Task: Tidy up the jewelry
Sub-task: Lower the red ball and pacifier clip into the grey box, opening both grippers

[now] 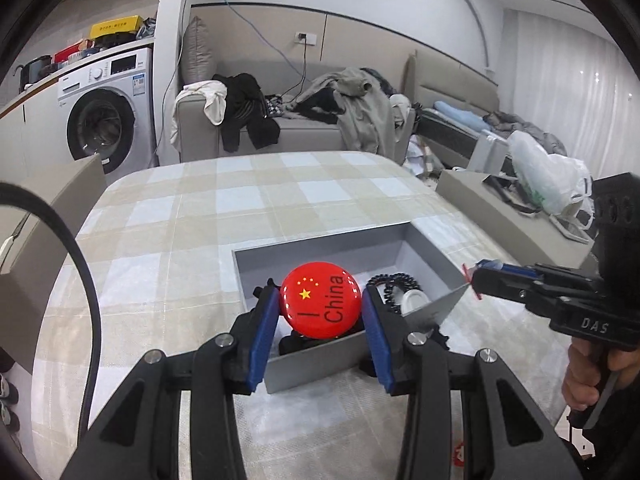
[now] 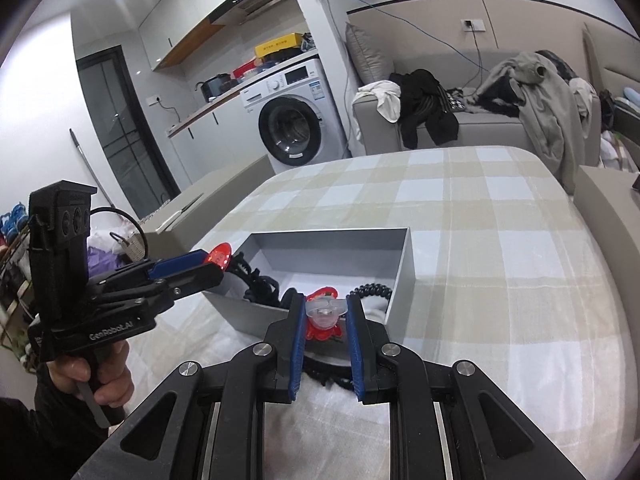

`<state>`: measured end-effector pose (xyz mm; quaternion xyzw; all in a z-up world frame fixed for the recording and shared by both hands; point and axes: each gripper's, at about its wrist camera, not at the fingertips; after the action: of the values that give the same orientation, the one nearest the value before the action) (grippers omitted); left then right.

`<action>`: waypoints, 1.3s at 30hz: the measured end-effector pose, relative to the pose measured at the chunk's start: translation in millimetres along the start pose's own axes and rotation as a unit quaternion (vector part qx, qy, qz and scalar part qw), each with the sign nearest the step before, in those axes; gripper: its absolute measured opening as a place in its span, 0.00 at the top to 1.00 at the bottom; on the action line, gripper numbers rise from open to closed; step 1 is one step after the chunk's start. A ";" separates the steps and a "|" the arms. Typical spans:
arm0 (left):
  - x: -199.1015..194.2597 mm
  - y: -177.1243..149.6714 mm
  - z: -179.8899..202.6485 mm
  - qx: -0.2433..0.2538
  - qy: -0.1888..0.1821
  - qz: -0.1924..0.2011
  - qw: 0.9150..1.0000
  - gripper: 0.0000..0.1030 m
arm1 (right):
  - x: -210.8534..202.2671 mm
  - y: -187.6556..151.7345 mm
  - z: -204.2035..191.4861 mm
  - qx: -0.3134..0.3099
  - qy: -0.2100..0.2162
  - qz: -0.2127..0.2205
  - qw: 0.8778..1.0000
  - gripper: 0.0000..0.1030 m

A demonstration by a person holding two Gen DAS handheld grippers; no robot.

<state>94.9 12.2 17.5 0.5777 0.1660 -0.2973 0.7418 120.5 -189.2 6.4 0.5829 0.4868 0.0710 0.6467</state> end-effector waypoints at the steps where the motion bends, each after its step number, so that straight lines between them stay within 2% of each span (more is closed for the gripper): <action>1: 3.1 0.1 -1.4 -0.004 -0.001 -0.002 1.000 0.65 | 0.8 0.7 0.4 -0.002 0.001 -0.001 1.000 0.82; 15: 26.2 3.6 -6.9 0.000 0.016 -0.034 0.999 0.65 | 15.9 7.1 2.3 -0.002 0.006 -0.014 1.000 0.82; 39: 34.5 7.9 -2.8 0.014 0.031 -0.034 0.999 0.65 | 55.8 16.2 8.9 0.033 0.000 -0.053 0.998 0.82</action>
<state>126.7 7.5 2.3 0.5911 0.2045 -0.3065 0.7175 163.3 -153.5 -12.2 0.5772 0.5192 0.0204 0.6300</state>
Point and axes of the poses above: each gripper's, at about its wrist camera, not at the fingertips, and x roughly the way its jaws point, z to its right, y to its top, and after that the axes turned 11 degrees about -x, right-handed
